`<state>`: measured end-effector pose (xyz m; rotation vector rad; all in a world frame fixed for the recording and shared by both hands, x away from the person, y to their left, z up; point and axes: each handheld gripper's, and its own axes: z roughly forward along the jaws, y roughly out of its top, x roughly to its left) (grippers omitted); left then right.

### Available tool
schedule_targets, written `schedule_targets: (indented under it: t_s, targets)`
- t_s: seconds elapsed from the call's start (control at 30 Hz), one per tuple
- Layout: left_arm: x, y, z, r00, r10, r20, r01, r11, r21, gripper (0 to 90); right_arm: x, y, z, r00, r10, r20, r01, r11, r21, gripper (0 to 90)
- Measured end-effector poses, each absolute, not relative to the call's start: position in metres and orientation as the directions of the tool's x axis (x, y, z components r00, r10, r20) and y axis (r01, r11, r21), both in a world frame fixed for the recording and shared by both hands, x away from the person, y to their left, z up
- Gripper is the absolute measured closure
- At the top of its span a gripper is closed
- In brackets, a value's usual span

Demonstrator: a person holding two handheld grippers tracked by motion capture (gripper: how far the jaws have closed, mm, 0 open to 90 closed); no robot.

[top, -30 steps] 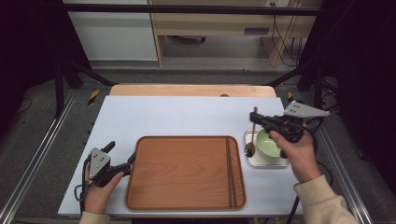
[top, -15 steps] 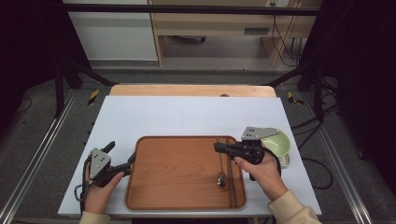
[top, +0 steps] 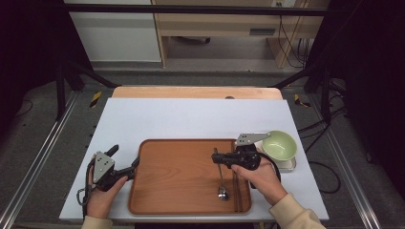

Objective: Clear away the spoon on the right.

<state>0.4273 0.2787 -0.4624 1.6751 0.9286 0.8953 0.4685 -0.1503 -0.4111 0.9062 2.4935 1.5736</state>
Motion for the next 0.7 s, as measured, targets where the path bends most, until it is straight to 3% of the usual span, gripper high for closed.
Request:
schedule_targets:
  t_s: [0.37, 0.7]
  targets:
    - [0.428, 0.278, -0.463, 0.438, 0.888, 0.139, 0.166, -0.232, 0.959, 13.1, 0.479, -0.15, -0.42, -0.753, 0.625, 0.207, 0.509, 0.353, 0.785, 79.6]
    - [0.427, 0.277, -0.463, 0.441, 0.885, 0.152, 0.163, -0.245, 0.956, 13.3, 0.487, -0.149, -0.427, -0.712, 0.672, 0.202, 0.558, 0.367, 0.745, 74.7]
